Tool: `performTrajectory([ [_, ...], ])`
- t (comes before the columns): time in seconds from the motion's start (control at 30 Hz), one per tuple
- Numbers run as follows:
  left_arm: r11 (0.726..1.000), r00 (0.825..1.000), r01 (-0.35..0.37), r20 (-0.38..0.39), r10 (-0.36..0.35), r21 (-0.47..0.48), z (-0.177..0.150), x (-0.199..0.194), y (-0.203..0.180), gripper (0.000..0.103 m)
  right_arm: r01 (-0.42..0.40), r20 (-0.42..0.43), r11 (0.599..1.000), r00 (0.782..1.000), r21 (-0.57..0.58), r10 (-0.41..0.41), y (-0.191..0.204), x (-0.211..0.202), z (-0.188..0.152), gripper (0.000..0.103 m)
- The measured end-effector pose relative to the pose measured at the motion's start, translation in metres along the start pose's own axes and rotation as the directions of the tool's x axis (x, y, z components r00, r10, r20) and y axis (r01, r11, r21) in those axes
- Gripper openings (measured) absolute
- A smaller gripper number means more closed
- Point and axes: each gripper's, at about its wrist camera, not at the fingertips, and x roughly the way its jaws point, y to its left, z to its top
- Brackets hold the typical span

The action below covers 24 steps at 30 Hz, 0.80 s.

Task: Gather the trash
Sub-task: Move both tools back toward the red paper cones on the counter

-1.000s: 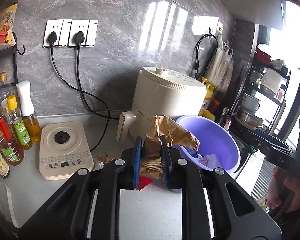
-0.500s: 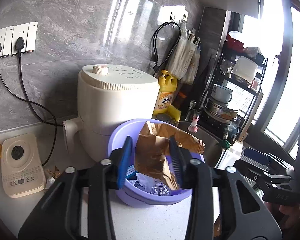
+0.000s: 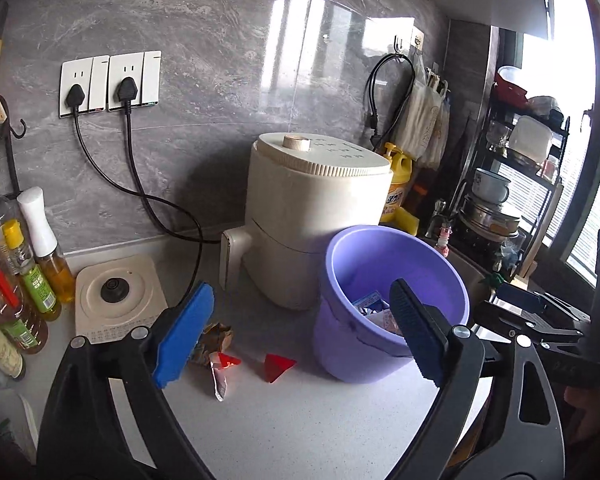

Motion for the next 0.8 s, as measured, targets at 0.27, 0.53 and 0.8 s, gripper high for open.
performTrajectory([
  [0.27, 0.992, 0.994, -0.106, -0.012, 0.105, -0.065, -0.017, -0.023, 0.041, 0.097, -0.084, -0.034, 0.995, 0.996, -0.062, 0.082, 0.052, 0.018, -0.011, 0.089],
  [0.53, 0.976, 0.984, -0.175, -0.032, 0.173, -0.126, -0.036, -0.037, 0.072, 0.097, -0.141, -0.072, 0.986, 0.988, -0.083, 0.136, 0.093, 0.035, -0.026, 0.091],
  [0.8, 0.969, 0.982, -0.182, -0.07, 0.173, -0.165, -0.062, -0.029, 0.092, 0.097, -0.127, -0.12, 0.989, 0.986, -0.071, 0.118, 0.111, 0.063, -0.053, 0.086],
])
